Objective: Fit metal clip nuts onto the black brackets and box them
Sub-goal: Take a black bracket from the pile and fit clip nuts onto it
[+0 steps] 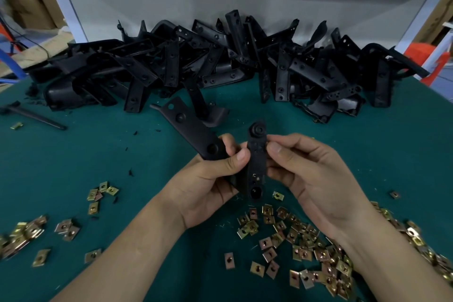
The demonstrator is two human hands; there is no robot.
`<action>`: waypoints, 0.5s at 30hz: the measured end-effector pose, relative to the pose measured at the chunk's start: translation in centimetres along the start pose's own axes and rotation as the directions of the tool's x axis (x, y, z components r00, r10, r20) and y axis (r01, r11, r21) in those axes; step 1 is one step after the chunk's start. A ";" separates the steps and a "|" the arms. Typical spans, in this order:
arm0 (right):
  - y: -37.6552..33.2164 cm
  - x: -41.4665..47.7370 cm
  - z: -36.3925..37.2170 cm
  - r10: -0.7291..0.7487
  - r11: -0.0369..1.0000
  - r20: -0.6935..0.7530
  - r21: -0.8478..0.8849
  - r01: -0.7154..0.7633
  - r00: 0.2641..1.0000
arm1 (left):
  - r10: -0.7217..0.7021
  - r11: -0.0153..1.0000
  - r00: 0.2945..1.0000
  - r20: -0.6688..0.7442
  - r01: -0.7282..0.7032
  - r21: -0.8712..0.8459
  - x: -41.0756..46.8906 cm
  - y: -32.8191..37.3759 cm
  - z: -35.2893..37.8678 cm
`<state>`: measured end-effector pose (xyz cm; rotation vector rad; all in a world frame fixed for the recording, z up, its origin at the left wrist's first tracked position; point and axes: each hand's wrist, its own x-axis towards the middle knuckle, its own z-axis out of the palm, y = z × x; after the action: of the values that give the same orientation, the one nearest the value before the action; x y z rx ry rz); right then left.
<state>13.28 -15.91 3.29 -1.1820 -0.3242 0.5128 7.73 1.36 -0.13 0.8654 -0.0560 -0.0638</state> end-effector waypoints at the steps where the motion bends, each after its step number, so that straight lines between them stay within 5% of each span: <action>1: 0.0 0.0 0.0 -0.001 1.000 0.001 0.012 0.001 1.000 | 0.001 1.000 1.000 -0.005 -0.001 -0.002 0.0 0.0 0.0; 15: -0.2 -0.1 -0.4 0.014 0.996 0.036 -0.089 -0.010 0.999 | -0.026 0.997 1.000 -0.004 0.027 0.065 -0.2 0.1 -0.1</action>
<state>13.44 -16.41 3.36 -1.2626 -0.3749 0.5357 7.55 1.51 -0.14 0.9319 -0.0436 -0.0858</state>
